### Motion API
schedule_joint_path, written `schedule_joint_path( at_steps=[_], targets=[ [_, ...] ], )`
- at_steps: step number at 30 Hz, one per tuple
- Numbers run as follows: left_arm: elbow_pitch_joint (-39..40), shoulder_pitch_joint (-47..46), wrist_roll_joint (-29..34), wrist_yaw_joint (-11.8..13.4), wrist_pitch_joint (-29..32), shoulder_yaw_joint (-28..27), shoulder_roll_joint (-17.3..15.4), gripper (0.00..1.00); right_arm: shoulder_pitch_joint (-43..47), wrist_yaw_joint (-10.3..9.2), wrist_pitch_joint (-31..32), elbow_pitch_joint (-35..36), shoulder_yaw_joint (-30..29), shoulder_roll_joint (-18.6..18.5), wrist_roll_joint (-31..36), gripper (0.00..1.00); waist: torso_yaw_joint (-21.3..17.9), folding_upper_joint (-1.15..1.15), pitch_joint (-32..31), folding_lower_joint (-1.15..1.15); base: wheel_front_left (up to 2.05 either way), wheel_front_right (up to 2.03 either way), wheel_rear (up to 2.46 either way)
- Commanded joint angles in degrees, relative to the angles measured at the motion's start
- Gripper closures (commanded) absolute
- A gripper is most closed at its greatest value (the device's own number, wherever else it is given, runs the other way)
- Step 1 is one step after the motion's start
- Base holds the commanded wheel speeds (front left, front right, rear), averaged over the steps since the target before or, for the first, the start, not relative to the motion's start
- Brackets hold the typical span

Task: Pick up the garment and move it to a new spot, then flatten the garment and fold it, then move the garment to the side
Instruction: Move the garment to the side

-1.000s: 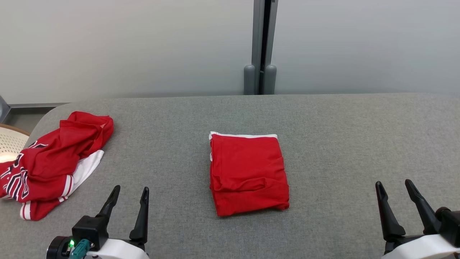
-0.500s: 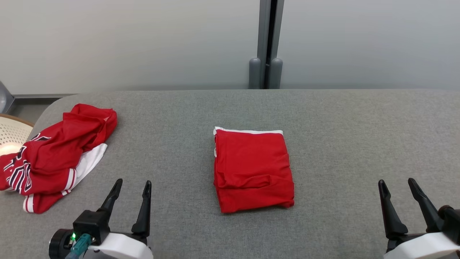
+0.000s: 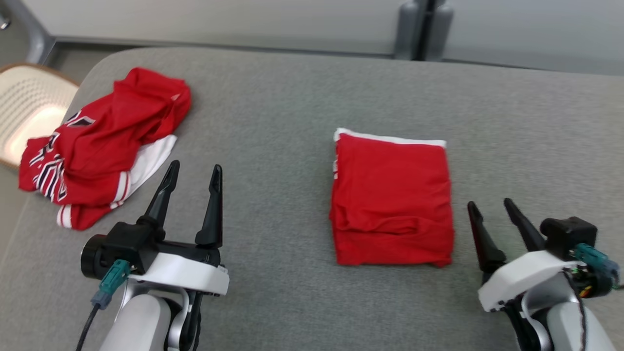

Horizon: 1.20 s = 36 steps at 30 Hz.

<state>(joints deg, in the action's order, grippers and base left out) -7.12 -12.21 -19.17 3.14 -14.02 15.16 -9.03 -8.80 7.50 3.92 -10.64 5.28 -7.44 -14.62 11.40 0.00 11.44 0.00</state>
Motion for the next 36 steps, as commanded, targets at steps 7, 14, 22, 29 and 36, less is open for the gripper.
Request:
schedule_joint_path(
  at_steps=[7, 14, 22, 29, 36],
  targets=[
    [-0.76, -3.43, 0.94, -1.29, -1.12, -0.28, 2.16, 0.0, -4.27, -0.01, -0.86, -13.79, 2.64, 1.26, -3.17, 0.0, 7.11, 0.0, 4.86, 0.0, 0.0, 0.0, 0.0],
    [1.34, -2.68, 2.42, -1.98, -1.19, -2.54, 3.64, 0.0, -4.11, 0.0, -2.22, -18.63, 4.85, 0.78, -4.6, 1.0, 7.73, 0.0, 5.0, 0.0, 0.0, 0.0, 0.0],
    [2.09, -1.42, 5.35, -2.54, -1.12, -3.81, 3.14, 0.0, -5.27, -0.07, -3.1, -15.83, 9.3, -2.93, -4.51, 1.0, 2.4, 0.0, 5.28, 0.0, 0.0, 0.0, 0.0],
    [3.59, -1.95, 6.99, -3.06, -1.13, -3.61, 1.96, 0.0, -5.32, -0.1, -3.63, -13.84, 13.09, -7.15, -5.69, 1.0, -7.39, 0.0, 6.05, 0.0, 0.0, 0.0, 0.0],
    [6.54, -3.6, 8.3, -4.1, 1.0, -1.63, 0.41, 0.0, -7.78, -0.08, -5.4, -13.63, 16.36, -11.65, -7.88, 1.0, -20.24, 0.0, 8.24, 0.0, 0.0, 0.0, 0.0]
  ],
)
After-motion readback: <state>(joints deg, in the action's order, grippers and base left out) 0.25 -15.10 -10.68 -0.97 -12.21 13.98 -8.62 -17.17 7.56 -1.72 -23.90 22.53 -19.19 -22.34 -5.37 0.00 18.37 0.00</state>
